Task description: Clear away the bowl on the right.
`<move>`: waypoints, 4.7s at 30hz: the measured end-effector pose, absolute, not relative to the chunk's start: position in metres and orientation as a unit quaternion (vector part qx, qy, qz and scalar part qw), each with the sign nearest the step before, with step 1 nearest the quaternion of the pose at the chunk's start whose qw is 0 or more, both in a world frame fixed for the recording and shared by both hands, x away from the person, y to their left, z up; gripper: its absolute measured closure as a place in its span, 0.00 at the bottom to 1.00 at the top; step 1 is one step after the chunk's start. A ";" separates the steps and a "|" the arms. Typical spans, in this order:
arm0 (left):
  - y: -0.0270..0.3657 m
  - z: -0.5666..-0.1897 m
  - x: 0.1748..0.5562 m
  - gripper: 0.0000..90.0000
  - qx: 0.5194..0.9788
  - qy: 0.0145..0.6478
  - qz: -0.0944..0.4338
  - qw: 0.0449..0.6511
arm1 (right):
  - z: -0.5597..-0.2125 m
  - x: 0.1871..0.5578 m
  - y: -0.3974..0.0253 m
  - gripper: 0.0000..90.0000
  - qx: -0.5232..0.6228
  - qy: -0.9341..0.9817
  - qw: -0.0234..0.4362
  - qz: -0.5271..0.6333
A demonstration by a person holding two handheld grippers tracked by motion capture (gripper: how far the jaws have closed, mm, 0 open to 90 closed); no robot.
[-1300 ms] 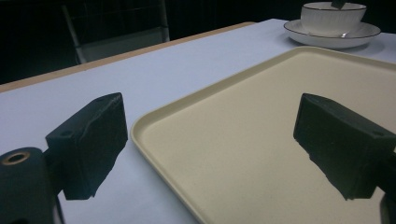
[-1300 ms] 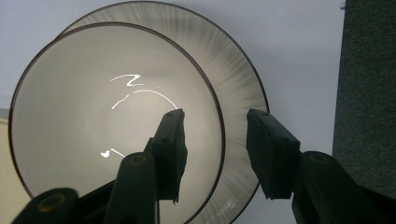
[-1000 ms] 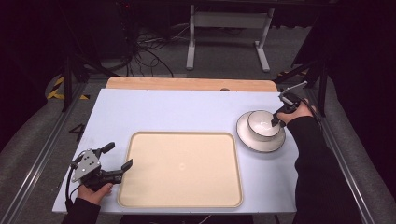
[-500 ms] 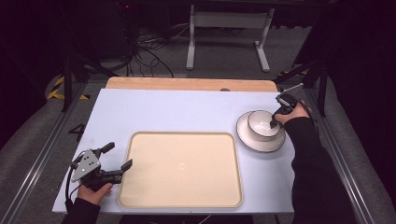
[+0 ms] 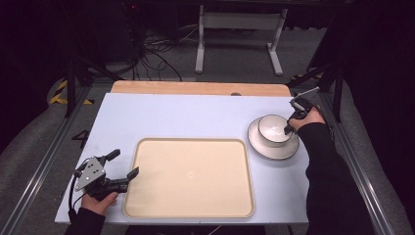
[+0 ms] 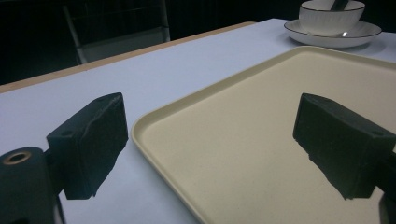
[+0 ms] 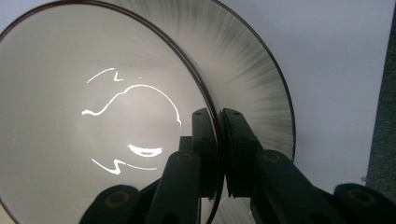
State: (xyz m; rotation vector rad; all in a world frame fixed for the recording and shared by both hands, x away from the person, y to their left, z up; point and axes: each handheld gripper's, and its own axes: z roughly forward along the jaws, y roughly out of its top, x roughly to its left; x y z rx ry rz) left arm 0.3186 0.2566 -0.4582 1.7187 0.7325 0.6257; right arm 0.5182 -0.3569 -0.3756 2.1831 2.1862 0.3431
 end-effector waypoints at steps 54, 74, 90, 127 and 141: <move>0.257 -0.458 0.319 0.12 0.727 0.309 0.264 0.553 | -0.289 0.493 -0.302 0.91 0.634 0.759 0.042 0.145; 0.257 -0.458 0.319 0.12 0.728 0.309 0.264 0.552 | -0.278 0.476 -0.237 0.91 0.556 0.816 0.031 0.157; 0.257 -0.458 0.318 0.12 0.729 0.307 0.262 0.552 | -0.272 0.450 -0.177 0.91 0.479 0.862 0.030 0.164; 0.257 -0.458 0.318 0.12 0.726 0.306 0.264 0.556 | -0.326 0.438 -0.087 0.91 0.367 0.914 -0.040 0.169; 0.258 -0.458 0.318 0.12 0.726 0.307 0.260 0.558 | -0.360 0.444 -0.076 0.90 0.357 0.919 -0.055 0.157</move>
